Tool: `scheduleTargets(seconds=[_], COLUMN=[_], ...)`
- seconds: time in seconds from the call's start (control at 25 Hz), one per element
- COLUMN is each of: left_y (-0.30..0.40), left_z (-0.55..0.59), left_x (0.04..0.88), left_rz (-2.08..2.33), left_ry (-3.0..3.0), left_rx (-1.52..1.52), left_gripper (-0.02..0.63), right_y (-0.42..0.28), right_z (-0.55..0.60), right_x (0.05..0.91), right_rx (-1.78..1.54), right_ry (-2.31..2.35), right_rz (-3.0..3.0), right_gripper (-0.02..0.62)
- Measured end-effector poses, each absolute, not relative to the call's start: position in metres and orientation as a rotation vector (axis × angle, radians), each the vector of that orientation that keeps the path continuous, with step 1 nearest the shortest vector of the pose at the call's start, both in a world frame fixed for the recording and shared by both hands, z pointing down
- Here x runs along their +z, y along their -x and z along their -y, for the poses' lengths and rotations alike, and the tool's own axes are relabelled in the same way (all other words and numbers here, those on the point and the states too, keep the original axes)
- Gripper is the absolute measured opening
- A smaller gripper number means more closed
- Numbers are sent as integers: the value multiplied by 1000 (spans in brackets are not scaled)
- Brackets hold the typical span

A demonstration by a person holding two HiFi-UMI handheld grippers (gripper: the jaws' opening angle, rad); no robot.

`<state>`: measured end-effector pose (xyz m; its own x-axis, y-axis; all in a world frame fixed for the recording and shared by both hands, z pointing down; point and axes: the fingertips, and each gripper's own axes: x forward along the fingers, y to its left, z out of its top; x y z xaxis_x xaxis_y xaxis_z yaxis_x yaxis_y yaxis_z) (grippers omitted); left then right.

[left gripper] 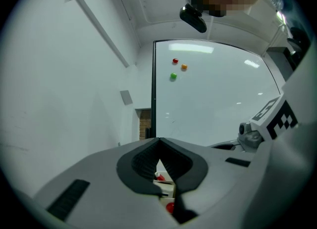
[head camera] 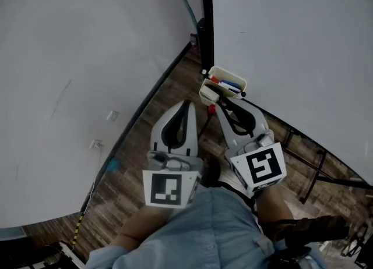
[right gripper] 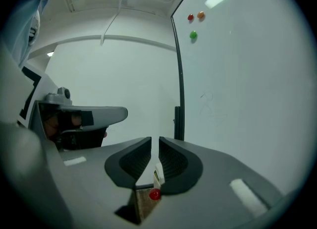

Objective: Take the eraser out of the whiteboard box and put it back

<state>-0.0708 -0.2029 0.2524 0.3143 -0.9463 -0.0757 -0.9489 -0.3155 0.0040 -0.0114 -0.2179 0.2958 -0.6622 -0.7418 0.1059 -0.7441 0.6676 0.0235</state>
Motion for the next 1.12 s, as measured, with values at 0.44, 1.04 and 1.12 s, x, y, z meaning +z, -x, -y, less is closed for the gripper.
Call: scheduleTargets(seconds=[0.44,1.04,1.12], left_y=[90,94,95], left_z=[253,299,302], left_x=[280,313,316], left_rz=[-1793,-1734,-1732], left_ry=[2631,2771,2777], left_rx=[108,84,75], left_gripper=[6,5,6], right_y=[38,47,48], right_z=[255,278,278], right_x=[339,393,396], right_rx=[54,112,85], right_ry=[-1168,-1103,-1097], right_rz=[2581,2367,2333], right_gripper=[137,170,169])
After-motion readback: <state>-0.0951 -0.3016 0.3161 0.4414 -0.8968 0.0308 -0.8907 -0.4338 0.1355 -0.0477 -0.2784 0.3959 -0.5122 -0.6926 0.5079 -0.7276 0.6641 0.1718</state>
